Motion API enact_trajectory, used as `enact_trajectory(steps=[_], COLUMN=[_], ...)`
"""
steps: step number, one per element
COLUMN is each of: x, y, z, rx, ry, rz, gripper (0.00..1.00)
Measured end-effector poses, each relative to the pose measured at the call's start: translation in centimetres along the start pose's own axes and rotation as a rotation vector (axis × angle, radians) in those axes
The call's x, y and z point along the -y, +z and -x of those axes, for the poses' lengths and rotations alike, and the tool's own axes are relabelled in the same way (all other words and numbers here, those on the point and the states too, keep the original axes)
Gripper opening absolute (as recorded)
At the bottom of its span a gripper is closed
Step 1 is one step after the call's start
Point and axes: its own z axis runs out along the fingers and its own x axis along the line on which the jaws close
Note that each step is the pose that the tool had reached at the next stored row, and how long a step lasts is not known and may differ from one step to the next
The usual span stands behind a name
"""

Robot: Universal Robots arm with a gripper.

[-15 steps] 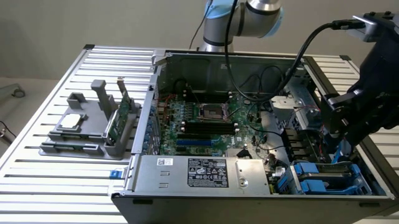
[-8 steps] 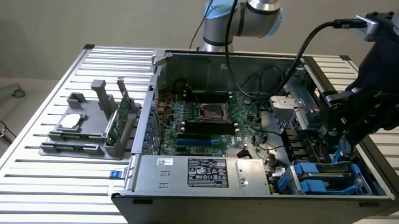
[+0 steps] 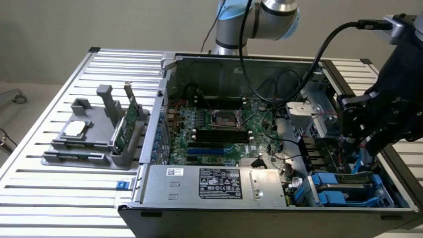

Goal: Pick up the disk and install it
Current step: 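Insert the first disk wire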

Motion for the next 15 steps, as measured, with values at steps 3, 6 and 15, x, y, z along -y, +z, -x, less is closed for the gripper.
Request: enact_trajectory(steps=[3, 6, 15], x=[0.01, 0.00, 0.00], y=[0.13, 0.30, 0.91], z=[-0.01, -0.01, -0.03], rx=[0.0000, 0.0001, -0.0008], ry=[0.047, 0.094, 0.225], rz=[-0.0015, -0.0031, -0.0003], gripper=[0.42, 0.42, 0.40])
